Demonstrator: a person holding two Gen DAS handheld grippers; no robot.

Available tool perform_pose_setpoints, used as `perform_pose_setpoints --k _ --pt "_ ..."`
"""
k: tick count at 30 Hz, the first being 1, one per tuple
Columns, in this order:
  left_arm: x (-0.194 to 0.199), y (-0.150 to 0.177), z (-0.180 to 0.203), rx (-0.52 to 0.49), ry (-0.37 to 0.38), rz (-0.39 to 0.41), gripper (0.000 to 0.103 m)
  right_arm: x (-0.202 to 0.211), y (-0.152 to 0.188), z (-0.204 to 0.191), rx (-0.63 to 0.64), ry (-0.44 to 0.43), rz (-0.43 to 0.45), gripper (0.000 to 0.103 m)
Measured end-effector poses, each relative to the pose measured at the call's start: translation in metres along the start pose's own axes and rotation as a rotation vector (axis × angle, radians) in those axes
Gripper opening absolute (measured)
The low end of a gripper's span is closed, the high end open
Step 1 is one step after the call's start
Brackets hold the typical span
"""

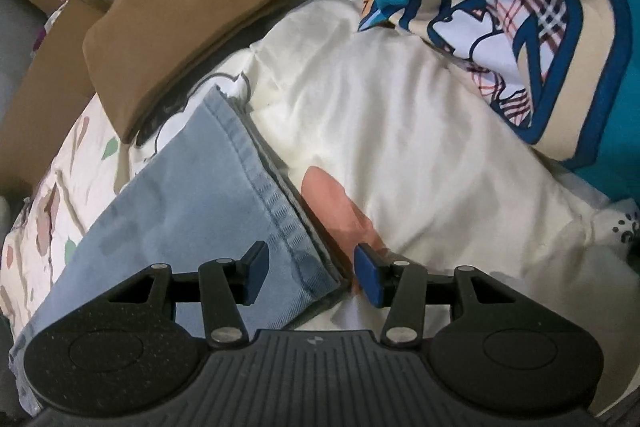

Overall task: Fold clothes
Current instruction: 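Move the open right gripper to the folded hem edge of the jeans, then close the right gripper on the stacked hem layers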

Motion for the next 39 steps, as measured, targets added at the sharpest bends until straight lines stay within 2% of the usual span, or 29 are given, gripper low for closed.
perform_pose_setpoints --k 7,16,20,29,36,39 --pt "-0.011 0.003 0.023 -0.059 0.011 -0.021 0.061 -0.019 0.02 0.006 -0.088 0.007 -0.051 0.054" --pt "-0.019 0.012 0.029 -0.078 0.002 -0.039 0.061 -0.015 0.029 0.008 -0.23 -0.075 -0.082 0.055" --pt "-0.019 0.016 0.032 -0.096 0.005 -0.042 0.061 -0.019 0.035 -0.004 -0.207 -0.123 -0.094 0.055" --pt "-0.017 0.02 0.033 -0.111 -0.004 -0.042 0.061 -0.024 0.028 -0.013 -0.185 -0.114 -0.082 0.057" --pt "-0.021 0.024 0.035 -0.136 -0.013 -0.052 0.061 0.0 0.01 -0.041 -0.102 -0.159 -0.006 0.057" --pt "-0.022 0.026 0.037 -0.159 -0.015 -0.057 0.061 -0.002 0.003 -0.047 -0.105 -0.178 0.0 0.057"
Point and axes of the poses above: each gripper's, at about its wrist camera, not at the fingertips, and x roughly against the way its jaws point, z to its right, y to its underside, the point moved 8 cm from there along -x, roughly the way its jaws point, and after that the axes turned 4 degrees about x, right-handed, at the moved point
